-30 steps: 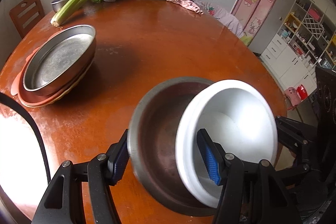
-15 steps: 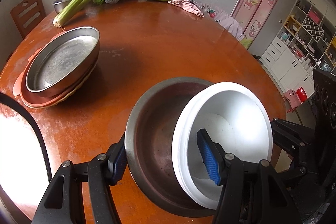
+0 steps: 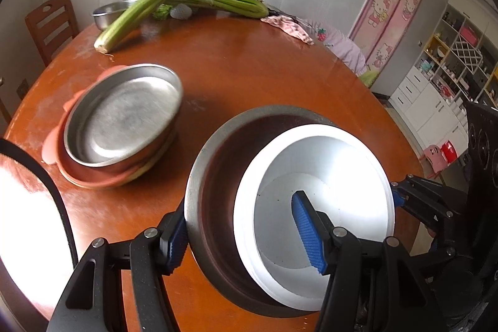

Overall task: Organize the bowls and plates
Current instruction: 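Lift and carry the basin with bowls over the metal tray stack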

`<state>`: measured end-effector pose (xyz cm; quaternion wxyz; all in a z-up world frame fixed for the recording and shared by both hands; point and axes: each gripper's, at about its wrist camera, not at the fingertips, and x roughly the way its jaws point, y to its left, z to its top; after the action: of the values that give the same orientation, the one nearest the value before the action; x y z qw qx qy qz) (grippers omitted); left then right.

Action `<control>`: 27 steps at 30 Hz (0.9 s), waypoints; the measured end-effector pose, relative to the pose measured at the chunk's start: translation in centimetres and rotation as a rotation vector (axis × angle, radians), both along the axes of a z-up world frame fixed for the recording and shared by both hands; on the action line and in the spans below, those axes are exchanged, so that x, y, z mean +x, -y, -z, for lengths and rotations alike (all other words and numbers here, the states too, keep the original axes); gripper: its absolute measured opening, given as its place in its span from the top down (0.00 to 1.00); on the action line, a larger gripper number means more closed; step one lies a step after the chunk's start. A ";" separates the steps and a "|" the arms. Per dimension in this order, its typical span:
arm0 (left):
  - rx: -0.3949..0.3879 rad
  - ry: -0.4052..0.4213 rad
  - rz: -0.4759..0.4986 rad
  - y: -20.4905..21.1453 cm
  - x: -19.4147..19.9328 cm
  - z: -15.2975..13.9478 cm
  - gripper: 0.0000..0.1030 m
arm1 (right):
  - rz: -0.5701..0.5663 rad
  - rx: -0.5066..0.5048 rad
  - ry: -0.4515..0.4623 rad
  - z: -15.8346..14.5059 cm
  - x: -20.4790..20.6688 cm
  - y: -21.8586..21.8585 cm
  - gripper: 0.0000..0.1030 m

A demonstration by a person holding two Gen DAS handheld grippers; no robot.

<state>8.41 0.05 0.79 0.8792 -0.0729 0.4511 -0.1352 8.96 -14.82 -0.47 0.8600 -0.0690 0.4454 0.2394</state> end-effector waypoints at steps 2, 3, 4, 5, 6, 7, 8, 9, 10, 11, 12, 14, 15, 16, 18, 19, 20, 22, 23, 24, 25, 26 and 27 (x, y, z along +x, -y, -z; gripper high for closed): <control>0.000 0.012 -0.024 -1.4 0.5 -0.9 0.41 | -0.014 -0.008 0.007 -0.8 0.7 -1.2 0.34; -0.001 0.017 -0.033 -2.0 0.7 -1.2 0.41 | -0.023 -0.007 0.011 -1.2 1.0 -1.8 0.34; -0.004 0.023 -0.045 -2.8 1.0 -1.7 0.41 | -0.035 -0.005 0.014 -1.7 1.3 -2.5 0.34; -0.006 0.030 -0.058 -3.9 1.3 -2.3 0.41 | -0.047 -0.003 0.022 -2.2 1.7 -3.3 0.34; -0.007 0.032 -0.067 -4.7 1.6 -2.6 0.41 | -0.059 -0.001 0.029 -2.6 2.1 -4.2 0.34; -0.006 0.035 -0.081 -5.6 1.9 -3.0 0.41 | -0.073 -0.001 0.037 -3.1 2.5 -5.1 0.34; 0.000 0.039 -0.096 -6.7 2.4 -3.5 0.41 | -0.089 0.001 0.044 -3.5 2.9 -6.1 0.34; 0.006 0.040 -0.111 -7.6 2.7 -3.7 0.41 | -0.101 0.002 0.046 -3.8 3.3 -7.0 0.34; 0.015 0.041 -0.124 -8.4 3.2 -3.9 0.41 | -0.114 0.003 0.048 -4.1 3.7 -8.0 0.34; 0.021 0.041 -0.135 -9.2 3.6 -4.1 0.41 | -0.133 0.004 0.053 -4.3 4.0 -9.1 0.34; 0.022 0.035 -0.144 -10.0 4.1 -4.1 0.41 | -0.143 0.004 0.050 -4.4 4.5 -9.9 0.34; 0.029 0.033 -0.165 -11.6 5.1 -4.0 0.41 | -0.166 0.001 0.043 -4.6 5.5 -11.7 0.34; 0.026 0.027 -0.170 -12.0 5.5 -3.8 0.41 | -0.173 0.001 0.042 -4.6 6.1 -12.5 0.34; 0.017 0.014 -0.180 -12.8 6.1 -3.5 0.41 | -0.178 0.000 0.036 -4.5 6.4 -13.1 0.34; 0.012 0.003 -0.180 -13.5 6.9 -3.0 0.41 | -0.184 -0.001 0.016 -4.2 7.7 -14.2 0.34; 0.011 -0.005 -0.180 -13.7 7.4 -2.8 0.41 | -0.184 -0.008 0.009 -3.9 8.3 -14.7 0.34; 0.013 -0.012 -0.175 -13.9 8.0 -2.4 0.41 | -0.185 -0.017 0.007 -3.7 8.6 -15.1 0.34; 0.012 -0.024 -0.170 -14.0 8.5 -1.9 0.41 | -0.178 -0.035 -0.002 -3.2 9.4 -15.5 0.34; 0.011 -0.030 -0.163 -14.0 8.9 -1.6 0.41 | -0.175 -0.041 -0.009 -2.8 9.8 -15.7 0.34; 0.010 -0.032 -0.158 -14.0 9.2 -1.3 0.41 | -0.168 -0.046 -0.017 -2.5 10.2 -15.7 0.34; 0.011 -0.034 -0.157 -13.9 9.4 -1.0 0.41 | -0.163 -0.051 -0.020 -2.3 10.5 -15.7 0.34; 0.014 -0.033 -0.154 -13.9 9.4 -0.8 0.41 | -0.160 -0.054 -0.023 -2.1 10.6 -15.6 0.34; 0.017 -0.032 -0.152 -13.9 9.4 -0.7 0.41 | -0.155 -0.060 -0.023 -1.9 10.8 -15.7 0.34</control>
<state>17.85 13.91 1.46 0.8801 -0.1018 0.4595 -0.0628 19.71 0.86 1.41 0.8311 -0.1265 0.4556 0.2927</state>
